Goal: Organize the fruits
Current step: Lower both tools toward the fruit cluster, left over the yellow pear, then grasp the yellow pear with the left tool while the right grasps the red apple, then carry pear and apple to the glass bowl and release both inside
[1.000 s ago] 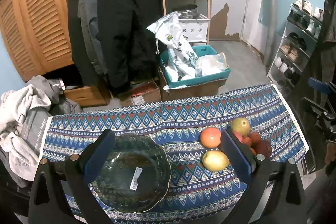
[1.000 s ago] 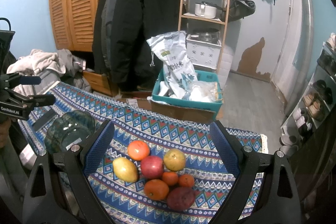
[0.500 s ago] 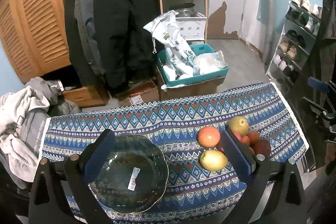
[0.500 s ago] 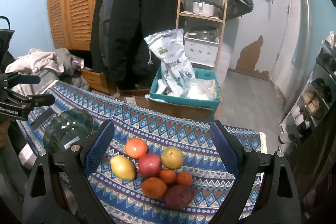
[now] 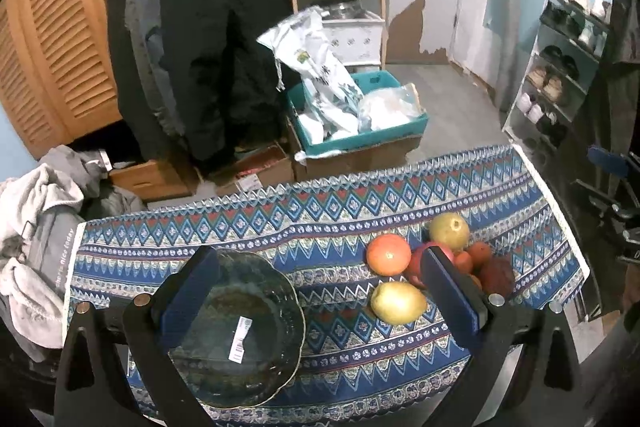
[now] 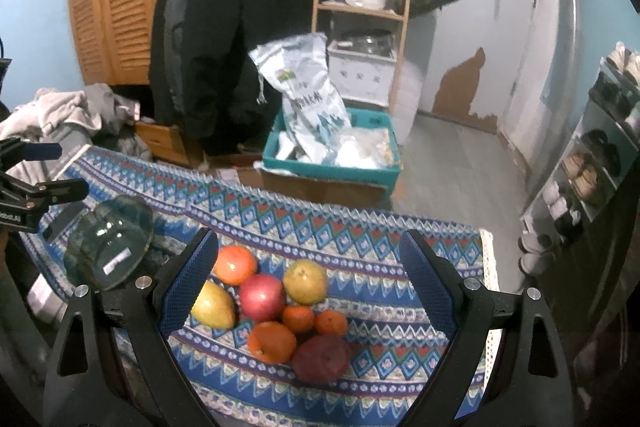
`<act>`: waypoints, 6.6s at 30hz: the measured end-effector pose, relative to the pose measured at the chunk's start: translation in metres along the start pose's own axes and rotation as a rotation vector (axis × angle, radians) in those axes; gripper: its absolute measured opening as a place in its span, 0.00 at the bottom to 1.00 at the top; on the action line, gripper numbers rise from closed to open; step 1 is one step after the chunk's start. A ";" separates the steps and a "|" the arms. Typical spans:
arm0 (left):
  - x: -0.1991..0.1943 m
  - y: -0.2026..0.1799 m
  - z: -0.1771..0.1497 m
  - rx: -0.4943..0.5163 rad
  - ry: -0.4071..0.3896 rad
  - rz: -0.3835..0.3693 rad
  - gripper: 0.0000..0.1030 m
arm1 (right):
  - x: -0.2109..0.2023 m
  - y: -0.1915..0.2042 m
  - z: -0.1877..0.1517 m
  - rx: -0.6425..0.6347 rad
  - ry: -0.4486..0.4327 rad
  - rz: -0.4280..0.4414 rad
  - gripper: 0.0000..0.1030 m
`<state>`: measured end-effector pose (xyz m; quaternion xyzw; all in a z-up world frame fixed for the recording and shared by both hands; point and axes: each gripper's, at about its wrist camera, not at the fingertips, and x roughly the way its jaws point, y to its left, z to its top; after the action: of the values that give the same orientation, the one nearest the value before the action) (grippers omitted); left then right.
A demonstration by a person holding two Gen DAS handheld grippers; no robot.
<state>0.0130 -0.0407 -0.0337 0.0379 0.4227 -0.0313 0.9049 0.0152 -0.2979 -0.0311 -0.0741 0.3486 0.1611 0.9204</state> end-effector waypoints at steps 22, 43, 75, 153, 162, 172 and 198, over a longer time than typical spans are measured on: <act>0.103 -0.053 -0.047 0.115 0.302 -0.075 0.99 | 0.084 -0.037 -0.076 0.051 0.354 -0.009 0.88; 0.174 -0.087 -0.086 0.187 0.471 -0.113 0.99 | 0.148 -0.027 -0.134 -0.038 0.578 0.072 0.88; 0.238 -0.114 -0.093 0.203 0.536 -0.192 0.84 | 0.188 -0.045 -0.143 0.056 0.582 0.167 0.73; 0.026 0.059 -0.029 -0.054 -0.016 -0.150 0.55 | 0.070 0.118 0.045 -0.032 0.048 0.317 0.73; 0.100 0.108 -0.066 -0.161 0.206 -0.089 0.48 | 0.148 0.157 0.011 -0.052 0.253 0.326 0.73; 0.129 0.154 -0.112 -0.249 0.327 0.011 0.57 | 0.173 0.219 0.006 -0.126 0.328 0.386 0.74; 0.114 0.224 -0.159 -0.374 0.372 0.068 0.57 | 0.247 0.339 -0.029 -0.286 0.547 0.446 0.74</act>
<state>-0.0151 0.1949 -0.2130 -0.1108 0.5786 0.0854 0.8035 0.0536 0.0728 -0.2252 -0.1642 0.5630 0.3788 0.7160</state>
